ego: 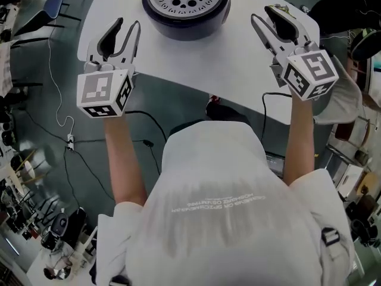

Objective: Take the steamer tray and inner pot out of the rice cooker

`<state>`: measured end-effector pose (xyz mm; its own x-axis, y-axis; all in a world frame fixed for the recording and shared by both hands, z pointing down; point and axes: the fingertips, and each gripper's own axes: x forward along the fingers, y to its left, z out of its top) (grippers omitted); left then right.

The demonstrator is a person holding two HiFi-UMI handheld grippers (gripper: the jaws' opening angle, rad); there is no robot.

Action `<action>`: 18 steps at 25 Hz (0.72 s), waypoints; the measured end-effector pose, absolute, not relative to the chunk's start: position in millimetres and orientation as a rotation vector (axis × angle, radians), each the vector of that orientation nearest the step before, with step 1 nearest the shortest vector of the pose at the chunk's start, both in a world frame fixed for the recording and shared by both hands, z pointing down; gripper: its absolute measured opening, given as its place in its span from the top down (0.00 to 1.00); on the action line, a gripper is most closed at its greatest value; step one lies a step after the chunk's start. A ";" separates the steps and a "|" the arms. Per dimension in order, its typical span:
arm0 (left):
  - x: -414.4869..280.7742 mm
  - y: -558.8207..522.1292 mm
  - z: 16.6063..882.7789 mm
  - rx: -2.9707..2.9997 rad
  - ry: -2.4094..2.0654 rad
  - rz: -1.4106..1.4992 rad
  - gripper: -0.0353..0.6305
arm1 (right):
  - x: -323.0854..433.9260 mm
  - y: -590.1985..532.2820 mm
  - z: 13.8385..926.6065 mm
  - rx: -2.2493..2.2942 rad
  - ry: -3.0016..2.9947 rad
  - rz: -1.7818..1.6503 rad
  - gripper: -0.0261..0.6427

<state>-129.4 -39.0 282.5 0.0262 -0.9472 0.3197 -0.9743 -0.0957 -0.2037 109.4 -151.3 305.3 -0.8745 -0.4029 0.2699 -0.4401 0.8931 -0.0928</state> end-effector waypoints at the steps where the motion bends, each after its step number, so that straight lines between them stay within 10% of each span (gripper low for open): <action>1: -126.9 -51.6 273.8 2.190 -2.066 0.589 0.72 | 113.7 -163.7 299.0 0.630 -2.815 0.231 0.71; 18: -185.0 -134.6 339.8 2.317 -1.841 0.638 0.72 | 81.9 -195.3 363.2 0.840 -2.725 0.417 0.71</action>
<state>-185.0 -134.6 339.8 0.1743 -0.9038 0.3908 -0.9519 -0.2562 -0.1681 81.9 -195.3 363.2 -0.7995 -0.5048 0.3255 -0.5790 0.7919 -0.1941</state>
